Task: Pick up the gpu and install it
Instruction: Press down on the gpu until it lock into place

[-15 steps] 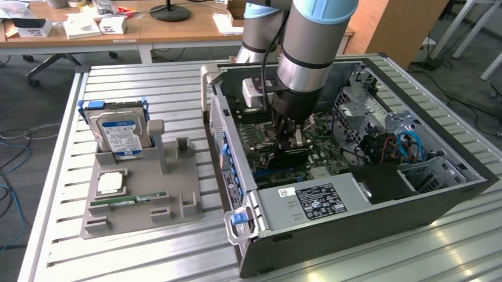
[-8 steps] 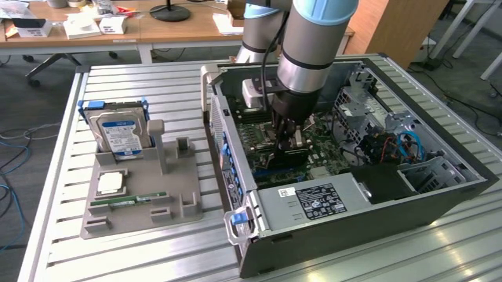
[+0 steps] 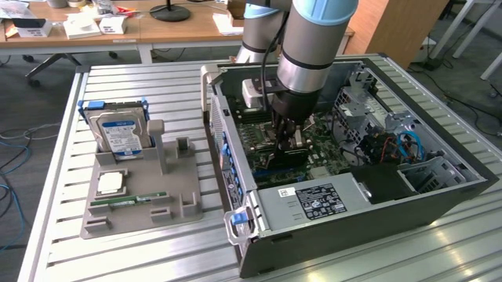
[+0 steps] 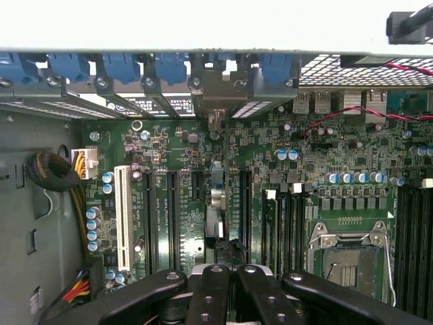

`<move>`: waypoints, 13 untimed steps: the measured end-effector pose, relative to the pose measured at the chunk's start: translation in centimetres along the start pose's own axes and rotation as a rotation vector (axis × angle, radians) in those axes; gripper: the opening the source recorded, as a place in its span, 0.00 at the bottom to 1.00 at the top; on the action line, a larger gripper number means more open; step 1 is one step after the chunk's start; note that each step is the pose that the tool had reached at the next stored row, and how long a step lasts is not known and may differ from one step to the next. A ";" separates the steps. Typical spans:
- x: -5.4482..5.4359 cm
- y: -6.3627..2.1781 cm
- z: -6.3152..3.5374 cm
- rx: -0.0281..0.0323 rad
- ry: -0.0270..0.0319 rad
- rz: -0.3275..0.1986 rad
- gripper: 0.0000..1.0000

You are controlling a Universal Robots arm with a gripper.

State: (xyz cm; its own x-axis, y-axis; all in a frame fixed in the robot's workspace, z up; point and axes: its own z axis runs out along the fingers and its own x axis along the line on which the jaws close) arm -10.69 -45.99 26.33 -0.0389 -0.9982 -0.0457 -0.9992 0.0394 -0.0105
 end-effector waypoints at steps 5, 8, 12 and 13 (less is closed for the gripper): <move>0.0 0.00 0.00 0.0000 0.0000 0.000 0.11; 0.0 0.00 0.00 0.0000 0.0000 0.000 0.11; 0.0 0.00 0.00 0.0000 0.0000 0.000 0.11; 0.0 0.00 0.00 0.0000 0.0001 0.000 0.11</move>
State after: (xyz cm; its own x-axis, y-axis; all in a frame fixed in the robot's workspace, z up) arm -10.68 -45.99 26.33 -0.0389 -0.9982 -0.0457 -0.9992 0.0394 -0.0105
